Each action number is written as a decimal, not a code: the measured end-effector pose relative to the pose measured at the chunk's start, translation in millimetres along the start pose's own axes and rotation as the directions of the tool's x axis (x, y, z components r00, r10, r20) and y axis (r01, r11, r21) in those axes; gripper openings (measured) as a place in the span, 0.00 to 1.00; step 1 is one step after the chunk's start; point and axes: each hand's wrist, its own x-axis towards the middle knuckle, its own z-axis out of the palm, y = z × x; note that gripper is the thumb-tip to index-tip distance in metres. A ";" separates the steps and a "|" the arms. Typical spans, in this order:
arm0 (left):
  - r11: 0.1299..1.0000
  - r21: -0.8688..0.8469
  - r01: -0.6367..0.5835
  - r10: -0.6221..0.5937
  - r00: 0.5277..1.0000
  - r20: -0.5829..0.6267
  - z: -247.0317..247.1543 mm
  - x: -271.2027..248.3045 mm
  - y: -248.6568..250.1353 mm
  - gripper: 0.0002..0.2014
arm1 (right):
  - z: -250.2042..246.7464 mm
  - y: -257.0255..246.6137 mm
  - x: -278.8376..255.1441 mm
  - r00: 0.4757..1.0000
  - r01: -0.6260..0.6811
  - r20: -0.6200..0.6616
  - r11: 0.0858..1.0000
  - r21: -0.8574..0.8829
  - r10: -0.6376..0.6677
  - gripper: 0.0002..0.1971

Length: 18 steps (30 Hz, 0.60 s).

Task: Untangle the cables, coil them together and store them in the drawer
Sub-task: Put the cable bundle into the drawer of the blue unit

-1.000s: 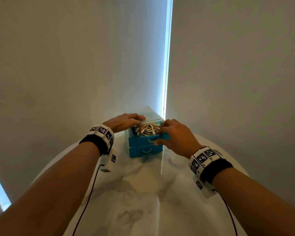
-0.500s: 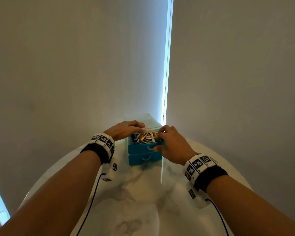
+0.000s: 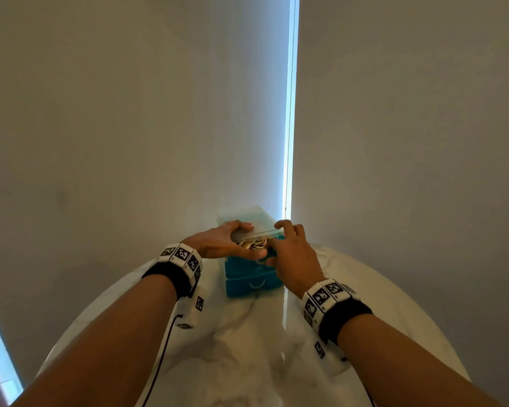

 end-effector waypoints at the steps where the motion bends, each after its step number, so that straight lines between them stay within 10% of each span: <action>1: 0.999 0.034 0.002 -0.002 1.000 0.004 -0.4 -0.4 -0.7 0.59 | 0.1 -2.6 1.9 1.000 -0.011 -0.016 1.000 -0.012 0.011 0.14; 7: 0.994 0.109 -0.013 0.019 0.999 -0.051 -1.7 0.8 -6.2 0.57 | 1.5 8.3 -8.3 0.981 -0.103 -0.147 0.982 0.160 0.127 0.24; 13: 0.968 0.250 -0.033 0.137 0.902 -0.411 12.3 11.5 -17.7 0.31 | 0.6 35.3 -22.3 0.952 -0.219 -0.124 0.909 0.355 0.278 0.12; 18: 0.959 0.275 -0.061 0.151 0.936 -0.318 10.3 17.9 -20.9 0.28 | 9.8 40.6 -37.0 0.965 -0.256 0.051 0.888 0.382 0.256 0.05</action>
